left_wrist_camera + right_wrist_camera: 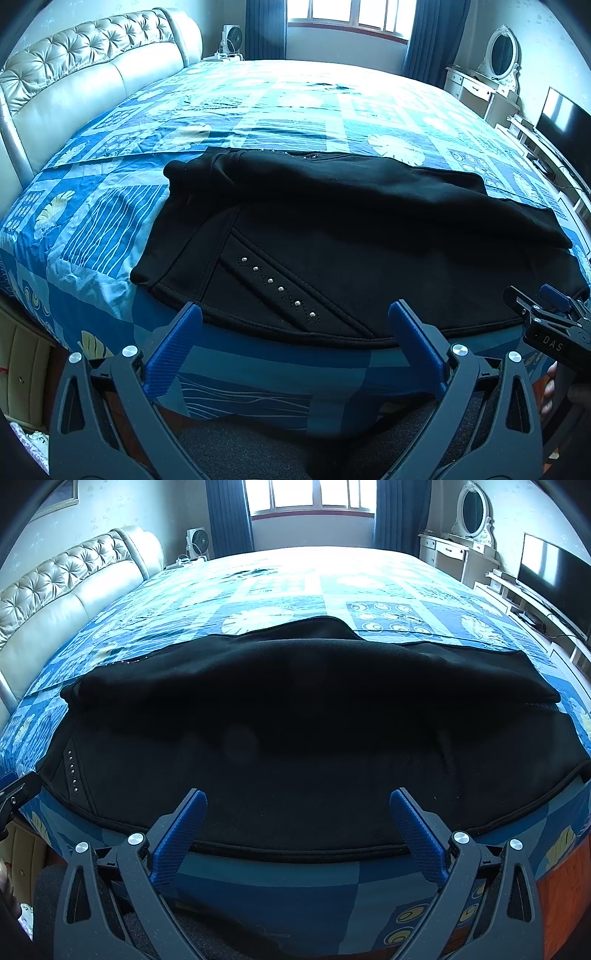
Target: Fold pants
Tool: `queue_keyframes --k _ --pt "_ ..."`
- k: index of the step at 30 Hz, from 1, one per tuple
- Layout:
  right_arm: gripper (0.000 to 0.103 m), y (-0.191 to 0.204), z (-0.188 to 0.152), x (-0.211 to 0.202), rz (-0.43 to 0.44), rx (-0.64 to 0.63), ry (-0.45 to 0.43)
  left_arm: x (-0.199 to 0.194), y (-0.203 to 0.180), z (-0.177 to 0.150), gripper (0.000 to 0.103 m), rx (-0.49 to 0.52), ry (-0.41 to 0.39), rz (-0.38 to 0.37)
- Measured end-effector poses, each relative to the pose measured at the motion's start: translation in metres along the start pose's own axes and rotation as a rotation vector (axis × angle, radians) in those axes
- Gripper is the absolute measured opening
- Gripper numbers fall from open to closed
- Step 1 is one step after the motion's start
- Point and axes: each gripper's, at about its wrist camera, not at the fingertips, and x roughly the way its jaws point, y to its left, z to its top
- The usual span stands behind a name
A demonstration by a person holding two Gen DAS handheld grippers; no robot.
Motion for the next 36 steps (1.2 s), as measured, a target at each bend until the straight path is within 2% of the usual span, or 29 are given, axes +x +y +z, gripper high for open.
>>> queue_keyframes --k 16,19,21,23,26,29,31,33,36 --pt "0.099 0.001 0.002 0.002 0.018 -0.002 0.01 0.002 0.001 -0.002 0.101 0.0 0.003 0.003" --pt "0.099 -0.001 0.009 0.003 0.076 -0.004 0.026 0.004 0.005 -0.001 0.101 -0.004 0.014 -0.008" --pt "0.099 -0.003 0.021 0.004 0.167 -0.016 0.033 0.004 0.012 0.005 0.101 -0.011 0.033 -0.058" --pt "0.099 -0.006 0.039 0.008 0.26 -0.045 0.031 0.003 0.025 0.016 0.101 -0.012 0.038 -0.101" --pt "0.099 -0.01 0.072 0.019 0.326 -0.091 0.015 0.007 0.06 0.04 0.101 -0.032 0.012 -0.131" --pt "0.099 -0.014 0.106 0.037 0.368 -0.127 0.018 0.028 0.105 0.072 0.101 -0.069 0.033 -0.152" --pt "0.099 -0.017 0.132 0.057 0.4 -0.139 0.037 0.047 0.133 0.095 0.101 -0.085 0.04 -0.157" --pt "0.099 -0.019 0.155 0.084 0.432 -0.141 0.084 0.077 0.16 0.122 0.101 -0.092 0.07 -0.198" --pt "0.099 -0.018 0.181 0.127 0.474 -0.14 0.178 0.127 0.187 0.153 0.101 -0.136 0.14 -0.302"
